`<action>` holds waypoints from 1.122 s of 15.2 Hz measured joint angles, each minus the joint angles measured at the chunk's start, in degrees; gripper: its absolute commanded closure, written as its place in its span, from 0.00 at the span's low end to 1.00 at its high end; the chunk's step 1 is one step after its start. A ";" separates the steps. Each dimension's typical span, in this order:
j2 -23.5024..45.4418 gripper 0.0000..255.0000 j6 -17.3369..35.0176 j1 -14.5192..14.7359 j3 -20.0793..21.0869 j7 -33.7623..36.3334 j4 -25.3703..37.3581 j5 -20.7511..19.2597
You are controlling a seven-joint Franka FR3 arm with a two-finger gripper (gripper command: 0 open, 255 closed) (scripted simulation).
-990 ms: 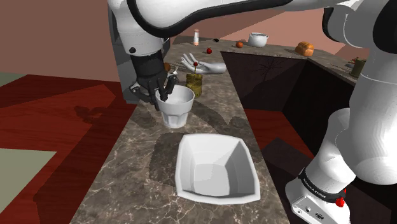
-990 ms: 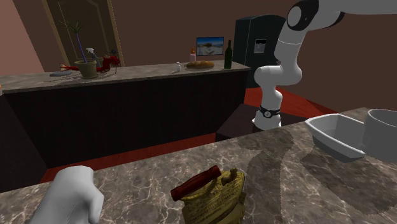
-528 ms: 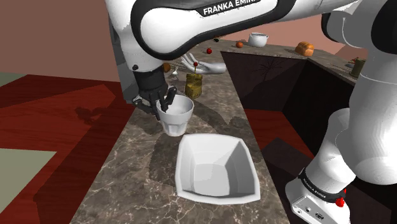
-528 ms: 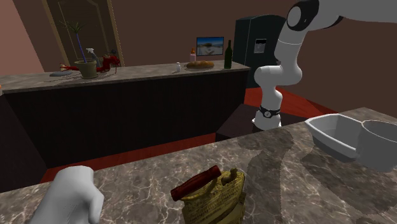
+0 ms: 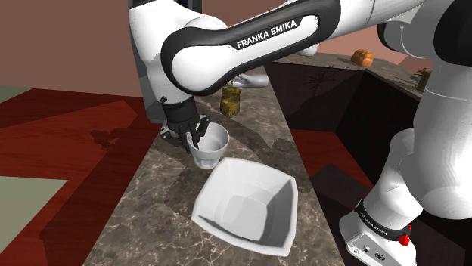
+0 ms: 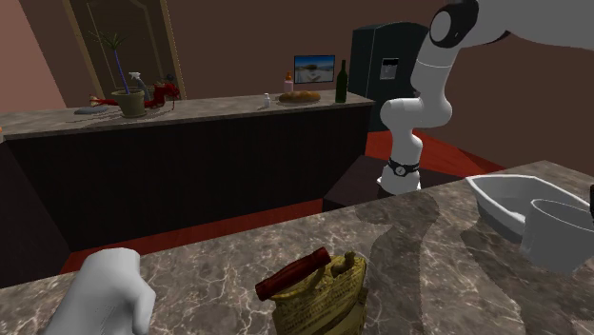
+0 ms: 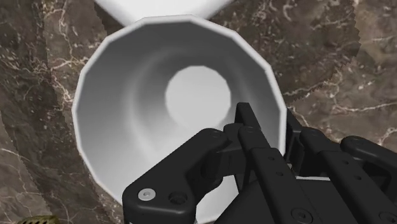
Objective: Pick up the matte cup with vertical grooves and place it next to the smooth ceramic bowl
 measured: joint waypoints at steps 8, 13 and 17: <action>1.84 1.00 5.59 0.02 -0.25 0.80 -3.52 -0.82; 2.64 1.00 6.92 0.11 -0.31 1.13 -4.37 -1.04; 2.67 0.00 6.98 0.11 -0.32 1.14 -4.42 -1.05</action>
